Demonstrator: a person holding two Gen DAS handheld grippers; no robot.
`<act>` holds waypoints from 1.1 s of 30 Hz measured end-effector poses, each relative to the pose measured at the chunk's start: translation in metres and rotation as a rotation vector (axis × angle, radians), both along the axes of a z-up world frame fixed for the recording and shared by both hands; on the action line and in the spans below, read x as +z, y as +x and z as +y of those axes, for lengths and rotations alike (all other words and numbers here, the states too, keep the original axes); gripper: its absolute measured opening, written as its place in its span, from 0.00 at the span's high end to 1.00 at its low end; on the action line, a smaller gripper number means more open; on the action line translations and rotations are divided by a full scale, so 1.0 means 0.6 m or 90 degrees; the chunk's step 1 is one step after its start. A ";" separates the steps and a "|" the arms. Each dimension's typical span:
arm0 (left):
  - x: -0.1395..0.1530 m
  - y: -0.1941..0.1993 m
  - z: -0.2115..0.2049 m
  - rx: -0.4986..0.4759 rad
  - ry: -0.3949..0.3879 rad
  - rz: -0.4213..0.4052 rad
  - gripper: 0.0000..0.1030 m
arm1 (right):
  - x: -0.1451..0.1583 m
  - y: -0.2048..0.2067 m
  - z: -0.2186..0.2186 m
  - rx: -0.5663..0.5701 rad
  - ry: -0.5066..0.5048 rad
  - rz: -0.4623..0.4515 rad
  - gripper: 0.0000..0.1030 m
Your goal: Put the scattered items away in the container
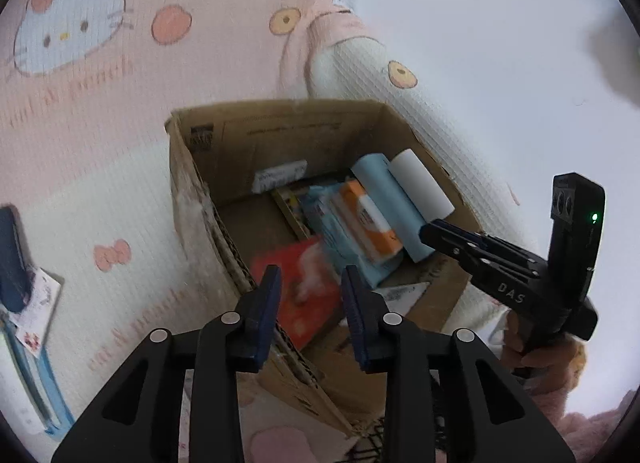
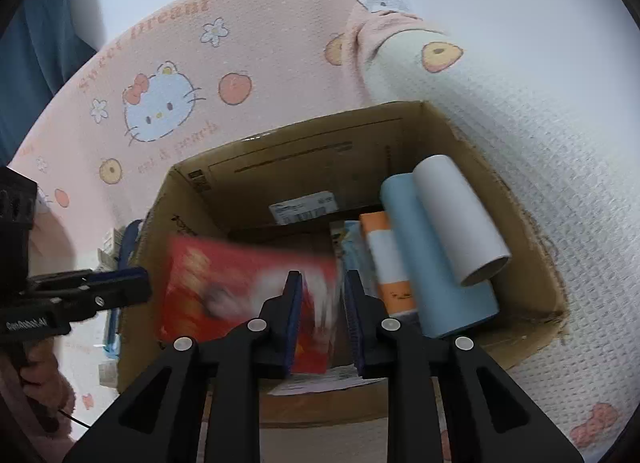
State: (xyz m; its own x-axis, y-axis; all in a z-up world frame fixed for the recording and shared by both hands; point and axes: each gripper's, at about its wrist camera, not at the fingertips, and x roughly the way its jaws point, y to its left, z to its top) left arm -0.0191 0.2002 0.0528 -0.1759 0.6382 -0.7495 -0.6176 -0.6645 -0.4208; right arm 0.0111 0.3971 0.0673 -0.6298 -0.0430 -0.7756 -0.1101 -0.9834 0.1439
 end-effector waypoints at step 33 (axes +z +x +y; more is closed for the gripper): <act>0.009 -0.033 -0.206 0.129 0.008 0.116 0.42 | 0.077 -0.009 -0.201 0.087 0.117 0.045 0.23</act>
State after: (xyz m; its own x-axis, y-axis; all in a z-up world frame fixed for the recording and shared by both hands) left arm -0.0391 0.0769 0.0584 -0.4323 0.5858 -0.6855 -0.5397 -0.7771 -0.3237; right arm 0.0060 0.2768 0.1137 -0.6804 0.0058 -0.7328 0.0300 -0.9989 -0.0358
